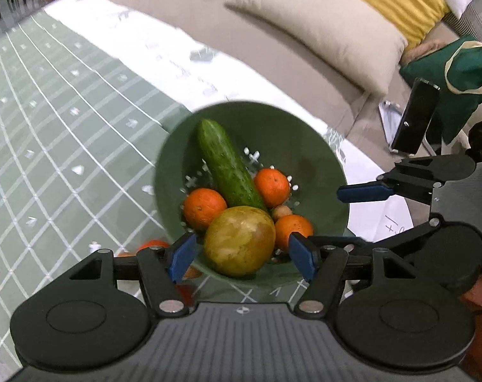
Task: Organize fruits
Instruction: 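Open both tools to release pear and orange, then withdraw from the colander, then grasp the red plum with the left tool while the right tool grasps a kiwi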
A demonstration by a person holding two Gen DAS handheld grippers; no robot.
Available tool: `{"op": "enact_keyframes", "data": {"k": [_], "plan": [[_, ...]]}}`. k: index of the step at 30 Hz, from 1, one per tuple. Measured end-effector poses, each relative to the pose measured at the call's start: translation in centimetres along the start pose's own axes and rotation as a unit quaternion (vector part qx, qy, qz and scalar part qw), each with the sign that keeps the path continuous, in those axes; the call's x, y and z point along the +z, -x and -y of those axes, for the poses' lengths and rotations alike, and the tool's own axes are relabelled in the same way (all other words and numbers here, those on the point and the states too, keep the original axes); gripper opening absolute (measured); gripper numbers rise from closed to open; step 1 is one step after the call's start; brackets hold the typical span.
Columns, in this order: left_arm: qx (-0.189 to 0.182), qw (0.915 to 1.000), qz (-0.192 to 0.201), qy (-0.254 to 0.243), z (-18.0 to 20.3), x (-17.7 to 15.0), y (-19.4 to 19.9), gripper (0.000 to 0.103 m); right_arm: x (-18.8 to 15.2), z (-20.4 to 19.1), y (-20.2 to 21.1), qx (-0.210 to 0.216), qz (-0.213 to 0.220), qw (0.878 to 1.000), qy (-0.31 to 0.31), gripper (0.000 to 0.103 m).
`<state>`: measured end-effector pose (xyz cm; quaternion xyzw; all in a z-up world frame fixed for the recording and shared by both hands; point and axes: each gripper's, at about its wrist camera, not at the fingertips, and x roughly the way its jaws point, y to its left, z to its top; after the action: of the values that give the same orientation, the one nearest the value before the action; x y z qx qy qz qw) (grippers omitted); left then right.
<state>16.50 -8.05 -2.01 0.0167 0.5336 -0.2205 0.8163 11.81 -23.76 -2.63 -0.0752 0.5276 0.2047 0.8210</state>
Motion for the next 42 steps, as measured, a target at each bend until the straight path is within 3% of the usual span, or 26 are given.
{"op": "enact_keyframes", "data": {"k": [9, 15, 20, 25, 30, 35, 42], "plan": [[0.019, 0.9968, 0.072, 0.029, -1.5, -3.9, 4.7, 0.076, -2.2, -2.0, 3.5, -0.013, 0.074, 0.995, -0.065, 0.059], [0.051, 0.9924, 0.097, 0.057, -3.0, -7.1, 5.8, 0.073, -4.8, -4.7, 3.7, -0.025, 0.112, 0.982, -0.149, 0.059], [0.067, 0.9890, 0.107, 0.077, -3.7, -9.4, 5.9, 0.067, -6.6, -7.8, 3.2, -0.025, 0.129, 0.977, -0.166, 0.058], [0.072, 0.9884, 0.098, 0.091, -4.3, -11.1, 5.1, 0.054, -7.4, -9.7, 2.0, -0.021, 0.133, 0.978, -0.160, 0.048], [0.056, 0.9885, 0.086, 0.111, -5.0, -12.3, 4.0, 0.043, -6.9, -10.1, 0.4, -0.021, 0.133, 0.976, -0.174, 0.030], [0.042, 0.9875, 0.084, 0.126, -5.0, -12.2, 2.8, 0.043, -6.7, -10.1, -0.9, -0.022, 0.120, 0.979, -0.166, 0.014], [0.038, 0.9887, 0.079, 0.122, -4.6, -11.1, 0.3, 0.043, -6.8, -9.2, -2.5, -0.023, 0.110, 0.981, -0.157, 0.012]]}}
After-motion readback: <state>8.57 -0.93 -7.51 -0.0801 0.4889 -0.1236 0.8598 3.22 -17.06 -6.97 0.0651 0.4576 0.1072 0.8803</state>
